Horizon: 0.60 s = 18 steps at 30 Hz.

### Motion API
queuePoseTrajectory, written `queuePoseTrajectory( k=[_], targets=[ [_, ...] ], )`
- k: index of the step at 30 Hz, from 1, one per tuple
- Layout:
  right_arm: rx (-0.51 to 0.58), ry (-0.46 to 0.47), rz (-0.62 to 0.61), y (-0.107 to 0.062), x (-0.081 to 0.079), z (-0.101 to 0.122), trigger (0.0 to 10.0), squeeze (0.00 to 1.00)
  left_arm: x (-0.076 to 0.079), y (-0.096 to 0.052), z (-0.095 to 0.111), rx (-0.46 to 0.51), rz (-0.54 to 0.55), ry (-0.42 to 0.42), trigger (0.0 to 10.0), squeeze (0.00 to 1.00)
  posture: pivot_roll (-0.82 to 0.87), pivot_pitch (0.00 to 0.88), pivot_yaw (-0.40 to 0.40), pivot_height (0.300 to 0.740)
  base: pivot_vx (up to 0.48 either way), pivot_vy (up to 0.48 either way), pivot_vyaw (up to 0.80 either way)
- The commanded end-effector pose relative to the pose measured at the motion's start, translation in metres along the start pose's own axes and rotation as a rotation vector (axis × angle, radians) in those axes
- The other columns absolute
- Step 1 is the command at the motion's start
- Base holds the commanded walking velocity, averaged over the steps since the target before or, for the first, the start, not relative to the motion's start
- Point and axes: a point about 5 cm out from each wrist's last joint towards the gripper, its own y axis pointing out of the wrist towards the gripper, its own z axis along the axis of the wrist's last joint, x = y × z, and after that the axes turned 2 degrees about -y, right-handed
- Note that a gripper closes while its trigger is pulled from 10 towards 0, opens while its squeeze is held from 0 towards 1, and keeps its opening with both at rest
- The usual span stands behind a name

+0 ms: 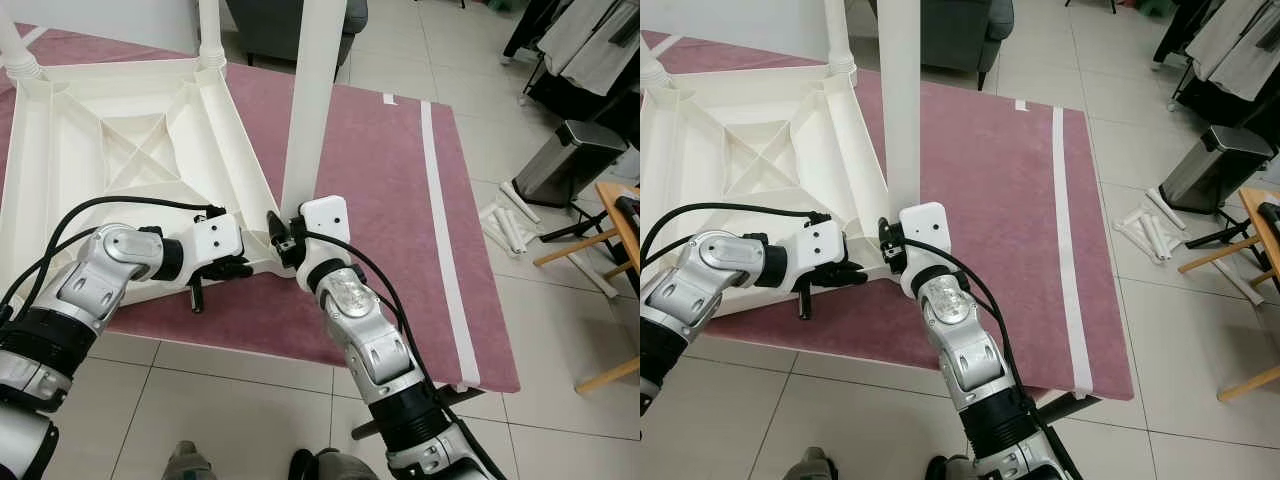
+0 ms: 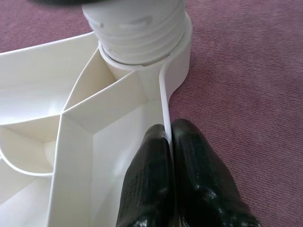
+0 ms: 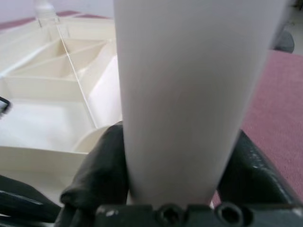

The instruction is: Building children table

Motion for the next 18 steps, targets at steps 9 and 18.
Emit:
queuePoseTrajectory(
  k=[9, 18],
  targets=[
    [0.04, 0.063, 0.237, -0.008, 0.005, 0.001, 10.0, 0.0, 0.019, 0.002, 0.01, 0.03, -0.233, 0.104, 0.0, 0.0, 0.22, 0.127, -0.073, 0.74, 0.0, 0.0, 0.0],
    [0.107, -0.149, 0.698, -0.014, 0.034, 0.036, 10.0, 0.0, 0.036, -0.023, -0.004, -0.07, -0.336, 0.172, 0.0, 0.0, 0.23, 0.127, -0.078, 0.74, 0.0, 0.0, 0.0]
  ],
)
